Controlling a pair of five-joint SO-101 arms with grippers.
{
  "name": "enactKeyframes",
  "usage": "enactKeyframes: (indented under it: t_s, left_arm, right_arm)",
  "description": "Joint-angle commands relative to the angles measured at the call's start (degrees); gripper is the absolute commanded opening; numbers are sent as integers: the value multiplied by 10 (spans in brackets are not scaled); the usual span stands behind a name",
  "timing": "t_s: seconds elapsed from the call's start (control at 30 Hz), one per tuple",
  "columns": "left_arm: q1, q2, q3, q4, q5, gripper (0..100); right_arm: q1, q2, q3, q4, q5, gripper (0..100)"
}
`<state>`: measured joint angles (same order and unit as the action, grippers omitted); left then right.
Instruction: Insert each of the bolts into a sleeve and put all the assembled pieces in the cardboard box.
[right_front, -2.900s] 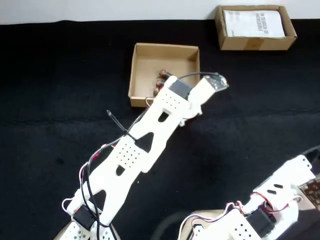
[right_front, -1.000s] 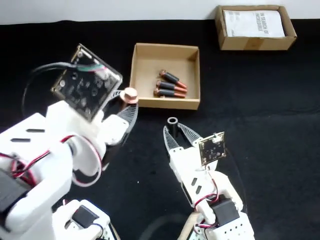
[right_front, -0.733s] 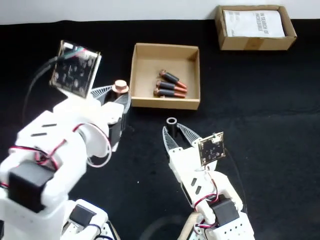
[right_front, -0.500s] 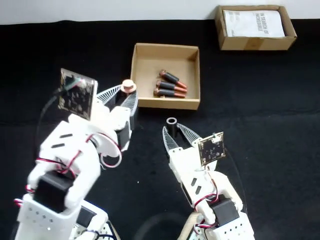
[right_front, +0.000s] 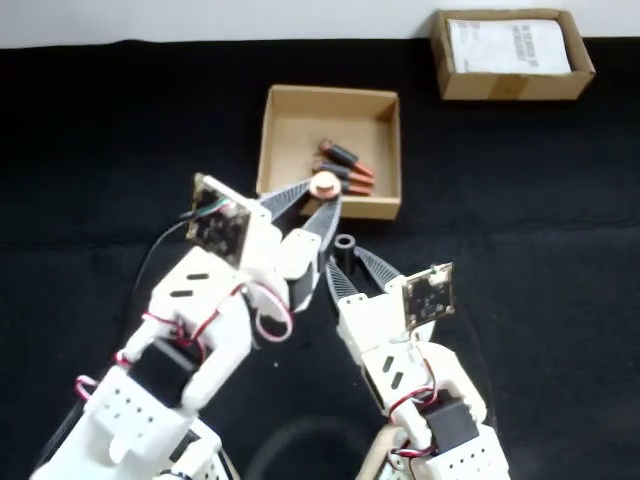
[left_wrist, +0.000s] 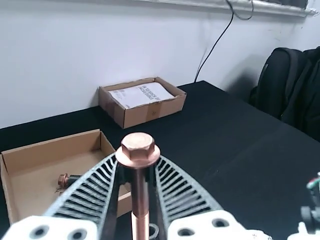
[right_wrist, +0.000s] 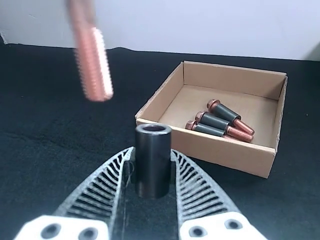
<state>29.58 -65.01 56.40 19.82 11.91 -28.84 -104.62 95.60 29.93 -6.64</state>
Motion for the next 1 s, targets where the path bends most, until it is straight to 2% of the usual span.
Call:
enactKeyframes:
  t_s: [0.0, 0.23, 0.4, 0.57, 0.77, 0.97]
  left_arm:
    - [9, 53, -36, -45, 4, 9]
    - [29, 120, -82, -57, 9, 9]
    - [37, 124, -81, -55, 76, 9]
    - [31, 122, -82, -27, 76, 9]
    - [7, 124, -86, -32, 76, 9]
    - [12, 125, -84, -33, 59, 9]
  right_arm:
    - [-5, -4, 33, -3, -5, 8]
    - [-5, -4, 33, -3, -4, 8]
    - [-5, -4, 33, -3, -4, 8]
    - [-4, -4, 32, -3, -4, 8]
    - [-4, -4, 26, -2, -4, 8]
    - [-5, -4, 17, -1, -3, 8]
